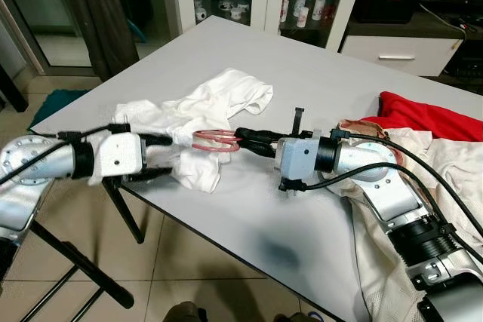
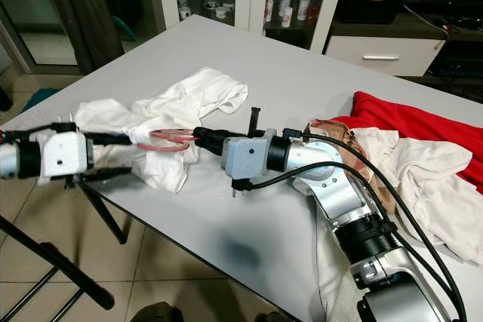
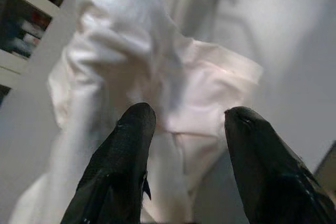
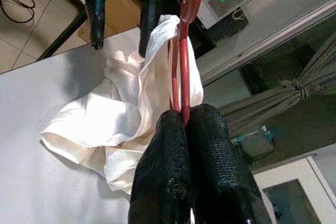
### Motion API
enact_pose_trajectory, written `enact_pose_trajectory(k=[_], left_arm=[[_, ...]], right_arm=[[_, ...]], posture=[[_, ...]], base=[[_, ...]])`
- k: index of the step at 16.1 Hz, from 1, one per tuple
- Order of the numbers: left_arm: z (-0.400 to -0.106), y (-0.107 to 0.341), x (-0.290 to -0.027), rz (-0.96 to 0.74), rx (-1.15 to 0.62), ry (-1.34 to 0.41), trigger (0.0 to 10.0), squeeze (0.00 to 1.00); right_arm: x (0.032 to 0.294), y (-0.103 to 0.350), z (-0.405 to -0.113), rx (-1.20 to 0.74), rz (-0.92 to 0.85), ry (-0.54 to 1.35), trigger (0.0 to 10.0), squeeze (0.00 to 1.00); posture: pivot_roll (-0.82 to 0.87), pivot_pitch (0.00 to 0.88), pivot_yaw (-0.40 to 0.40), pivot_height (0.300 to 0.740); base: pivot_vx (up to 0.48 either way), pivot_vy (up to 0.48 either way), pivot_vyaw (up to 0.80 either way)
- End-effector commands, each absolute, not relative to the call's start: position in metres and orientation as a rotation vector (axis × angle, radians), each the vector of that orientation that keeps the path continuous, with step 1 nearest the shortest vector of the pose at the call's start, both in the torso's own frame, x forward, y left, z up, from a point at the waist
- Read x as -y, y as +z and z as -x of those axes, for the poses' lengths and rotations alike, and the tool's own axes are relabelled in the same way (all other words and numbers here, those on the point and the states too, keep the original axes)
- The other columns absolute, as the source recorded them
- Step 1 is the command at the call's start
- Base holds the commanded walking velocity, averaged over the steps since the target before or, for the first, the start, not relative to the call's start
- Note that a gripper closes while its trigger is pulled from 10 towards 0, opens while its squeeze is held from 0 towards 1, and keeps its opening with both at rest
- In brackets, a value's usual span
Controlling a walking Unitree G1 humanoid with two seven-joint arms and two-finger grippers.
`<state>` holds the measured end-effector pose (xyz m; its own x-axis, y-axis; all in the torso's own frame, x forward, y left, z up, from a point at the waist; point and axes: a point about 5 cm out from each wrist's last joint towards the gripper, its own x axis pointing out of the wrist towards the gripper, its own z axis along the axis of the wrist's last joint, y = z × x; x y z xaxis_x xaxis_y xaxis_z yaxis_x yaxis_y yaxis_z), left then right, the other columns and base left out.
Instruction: Hang hanger
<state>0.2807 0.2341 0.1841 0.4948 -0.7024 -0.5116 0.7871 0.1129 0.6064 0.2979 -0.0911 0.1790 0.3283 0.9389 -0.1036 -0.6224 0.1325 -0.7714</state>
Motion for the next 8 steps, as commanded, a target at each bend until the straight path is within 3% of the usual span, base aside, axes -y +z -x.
enact_pose_trajectory(k=[1, 5, 8], left_arm=[[-0.281, 0.185, -0.233, -0.977, -0.103, -1.098, 10.0, 0.00], [-0.287, 0.194, -0.219, -0.991, 0.004, -1.092, 10.0, 0.00], [-0.279, 0.202, -0.216, -0.966, -0.006, -1.145, 10.0, 0.00]], right_arm=[[0.088, 0.187, -0.297, 0.515, 0.895, 1.208, 10.0, 0.00], [0.079, 0.188, -0.294, 0.544, 0.908, 1.223, 10.0, 0.00], [0.089, 0.177, -0.302, 0.452, 0.907, 1.194, 10.0, 0.00]], posture=[[0.07, 0.000, 0.008, 0.740], [0.07, 0.000, 0.008, 0.740], [0.06, 0.000, 0.010, 0.740]], base=[[0.000, 0.000, 0.00], [0.000, 0.000, 0.00], [0.000, 0.000, 0.00]])
